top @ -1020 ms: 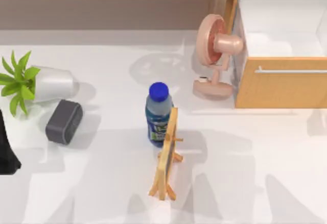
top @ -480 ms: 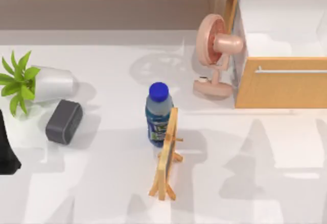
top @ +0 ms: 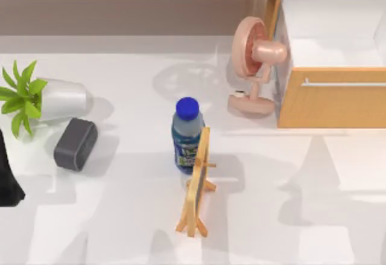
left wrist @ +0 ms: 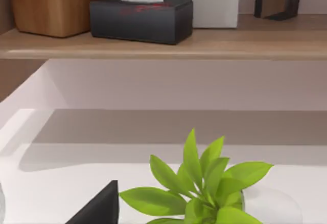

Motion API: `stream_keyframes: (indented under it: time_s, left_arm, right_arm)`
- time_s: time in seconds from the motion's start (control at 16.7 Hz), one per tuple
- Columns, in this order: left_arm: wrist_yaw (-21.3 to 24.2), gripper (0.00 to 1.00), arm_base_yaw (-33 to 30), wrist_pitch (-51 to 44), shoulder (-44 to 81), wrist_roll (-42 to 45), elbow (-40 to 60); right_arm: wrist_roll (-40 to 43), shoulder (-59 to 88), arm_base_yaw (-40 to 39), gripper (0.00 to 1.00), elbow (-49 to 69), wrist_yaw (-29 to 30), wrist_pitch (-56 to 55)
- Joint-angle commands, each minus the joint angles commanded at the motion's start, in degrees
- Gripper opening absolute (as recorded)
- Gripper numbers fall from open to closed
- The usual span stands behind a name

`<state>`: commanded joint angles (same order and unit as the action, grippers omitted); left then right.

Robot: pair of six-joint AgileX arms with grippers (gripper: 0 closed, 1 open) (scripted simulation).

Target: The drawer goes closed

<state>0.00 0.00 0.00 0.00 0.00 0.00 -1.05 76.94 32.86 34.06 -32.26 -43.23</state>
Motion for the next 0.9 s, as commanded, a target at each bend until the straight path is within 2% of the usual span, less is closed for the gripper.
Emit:
stream_keyframes:
  time_s: [0.18,0.42,0.66,0.9]
  left_arm:
    - [0.00,1.00,0.00,0.00,0.00,0.00,0.00]
    - [0.00,1.00,0.00,0.00,0.00,0.00,0.00]
    - [0.00,1.00,0.00,0.00,0.00,0.00,0.00]
    - [0.00,1.00,0.00,0.00,0.00,0.00,0.00]
  right_arm:
    - [1.89,1.00,-0.31,1.00,-0.99,1.42,-1.89]
    - [12.80,6.47,-3.23,1.00,-7.06,9.01,-11.55]
    - [31.91,14.80,-9.70,1.00,-16.01,20.81,-24.79]
    - [54.72,23.50,-21.48,1.00,-22.46,33.27,-38.25]
